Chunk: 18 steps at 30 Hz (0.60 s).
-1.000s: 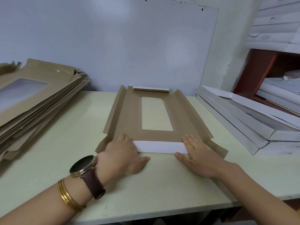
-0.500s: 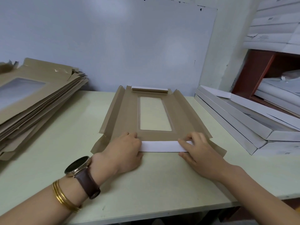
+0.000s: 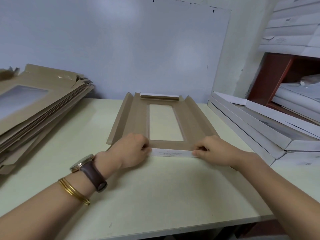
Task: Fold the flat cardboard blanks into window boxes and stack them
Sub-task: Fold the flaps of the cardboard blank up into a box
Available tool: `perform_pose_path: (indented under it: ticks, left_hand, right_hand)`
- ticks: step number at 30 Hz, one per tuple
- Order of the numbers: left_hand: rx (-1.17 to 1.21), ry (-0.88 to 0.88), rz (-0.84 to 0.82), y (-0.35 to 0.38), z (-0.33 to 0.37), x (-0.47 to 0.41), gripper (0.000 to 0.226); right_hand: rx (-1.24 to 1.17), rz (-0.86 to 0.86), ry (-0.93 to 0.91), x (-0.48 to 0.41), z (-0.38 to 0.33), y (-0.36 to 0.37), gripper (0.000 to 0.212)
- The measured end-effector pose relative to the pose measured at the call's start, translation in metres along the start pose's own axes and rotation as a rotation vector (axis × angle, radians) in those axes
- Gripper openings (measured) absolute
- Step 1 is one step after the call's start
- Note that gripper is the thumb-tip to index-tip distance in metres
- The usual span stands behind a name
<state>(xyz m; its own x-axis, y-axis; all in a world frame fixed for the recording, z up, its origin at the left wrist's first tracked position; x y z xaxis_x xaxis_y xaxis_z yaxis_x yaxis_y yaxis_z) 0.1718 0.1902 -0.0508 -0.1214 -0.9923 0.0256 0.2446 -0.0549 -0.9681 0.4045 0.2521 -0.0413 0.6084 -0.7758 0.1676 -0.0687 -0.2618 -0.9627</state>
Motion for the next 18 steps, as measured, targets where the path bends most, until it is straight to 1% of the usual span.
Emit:
perform_pose_path:
  ticks: [3, 5, 8, 11, 13, 15, 17, 18]
  left_hand:
    - [0.093, -0.032, -0.060, -0.001, -0.004, -0.004, 0.042]
    - [0.132, -0.051, -0.105, -0.003, -0.007, -0.007, 0.044]
    - [0.146, -0.067, -0.164, -0.007, -0.007, -0.013, 0.039]
    - [0.149, -0.084, -0.211, -0.009, -0.007, -0.018, 0.031]
    - [0.168, -0.106, -0.226, -0.008, -0.009, -0.019, 0.031]
    - [0.190, -0.128, -0.230, -0.008, -0.011, -0.019, 0.029]
    - [0.201, -0.154, -0.223, -0.009, -0.011, -0.019, 0.023]
    - [0.192, -0.171, -0.218, -0.010, -0.011, -0.021, 0.021]
  right_hand:
    - [-0.022, -0.060, 0.012, -0.001, 0.001, -0.005, 0.032]
    - [-0.015, -0.089, 0.024, 0.000, 0.003, -0.007, 0.030]
    - [-0.038, -0.109, 0.050, 0.001, 0.007, -0.011, 0.021]
    - [-0.199, -0.119, 0.102, 0.001, 0.018, -0.014, 0.017]
    - [-0.221, -0.144, 0.130, 0.001, 0.024, -0.011, 0.015]
    - [-0.203, -0.102, 0.148, 0.000, 0.032, -0.006, 0.012]
    - [-0.247, -0.024, 0.168, -0.001, 0.038, 0.001, 0.015]
    - [-0.271, 0.020, 0.167, -0.001, 0.039, 0.004, 0.012]
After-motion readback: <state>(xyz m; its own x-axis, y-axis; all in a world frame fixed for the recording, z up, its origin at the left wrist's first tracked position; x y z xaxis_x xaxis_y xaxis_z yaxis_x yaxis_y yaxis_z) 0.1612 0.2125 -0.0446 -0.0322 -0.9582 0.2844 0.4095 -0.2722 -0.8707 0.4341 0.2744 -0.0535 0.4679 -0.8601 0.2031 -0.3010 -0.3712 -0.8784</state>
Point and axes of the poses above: each hand's wrist, its own x-axis away from the middle knuckle, its own y-axis out of the palm, z = x × y, the point moved 4 cm from there along -x, towards the middle knuckle, and after that the axes turned 7 degrees about -z, right-handed, at the moved point
